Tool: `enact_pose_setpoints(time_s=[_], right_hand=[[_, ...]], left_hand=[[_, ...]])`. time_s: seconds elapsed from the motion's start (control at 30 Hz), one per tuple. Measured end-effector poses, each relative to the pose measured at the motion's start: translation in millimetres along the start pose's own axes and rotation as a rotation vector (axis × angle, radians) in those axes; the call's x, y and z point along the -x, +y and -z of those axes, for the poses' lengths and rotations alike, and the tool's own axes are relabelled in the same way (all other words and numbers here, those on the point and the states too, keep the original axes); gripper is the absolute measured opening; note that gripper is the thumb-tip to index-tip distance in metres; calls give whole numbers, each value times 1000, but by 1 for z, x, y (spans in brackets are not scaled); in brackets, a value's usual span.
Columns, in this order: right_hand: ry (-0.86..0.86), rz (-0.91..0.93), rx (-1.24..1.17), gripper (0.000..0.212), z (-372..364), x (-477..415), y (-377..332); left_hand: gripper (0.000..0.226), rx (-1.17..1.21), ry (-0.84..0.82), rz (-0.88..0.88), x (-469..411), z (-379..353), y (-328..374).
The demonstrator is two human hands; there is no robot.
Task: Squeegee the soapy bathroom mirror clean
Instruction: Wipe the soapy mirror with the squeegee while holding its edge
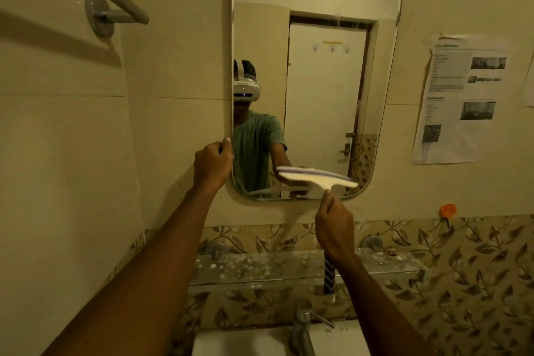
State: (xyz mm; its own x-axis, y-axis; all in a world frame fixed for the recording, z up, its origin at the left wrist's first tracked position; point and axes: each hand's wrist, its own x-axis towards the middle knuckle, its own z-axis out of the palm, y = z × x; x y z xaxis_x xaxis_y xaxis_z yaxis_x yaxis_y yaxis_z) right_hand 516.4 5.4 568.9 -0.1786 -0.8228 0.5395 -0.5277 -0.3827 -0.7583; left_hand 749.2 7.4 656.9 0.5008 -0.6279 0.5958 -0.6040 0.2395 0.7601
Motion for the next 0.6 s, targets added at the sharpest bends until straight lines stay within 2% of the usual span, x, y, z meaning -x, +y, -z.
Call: enact_pose_setpoints(time_s=[0.17, 0.4, 0.53, 0.6], right_hand=[[88, 1, -38, 39, 16, -35, -7], [-6, -104, -10, 43, -7, 11, 25], [-39, 59, -93, 36, -5, 5, -23], [-58, 176, -110, 33, -11, 0, -59]], left_hand=[[44, -5, 10, 7, 5, 0, -2], [50, 29, -29, 84, 0, 4, -2], [58, 5, -150, 111, -15, 20, 15], [58, 46, -113, 114, -23, 29, 27]])
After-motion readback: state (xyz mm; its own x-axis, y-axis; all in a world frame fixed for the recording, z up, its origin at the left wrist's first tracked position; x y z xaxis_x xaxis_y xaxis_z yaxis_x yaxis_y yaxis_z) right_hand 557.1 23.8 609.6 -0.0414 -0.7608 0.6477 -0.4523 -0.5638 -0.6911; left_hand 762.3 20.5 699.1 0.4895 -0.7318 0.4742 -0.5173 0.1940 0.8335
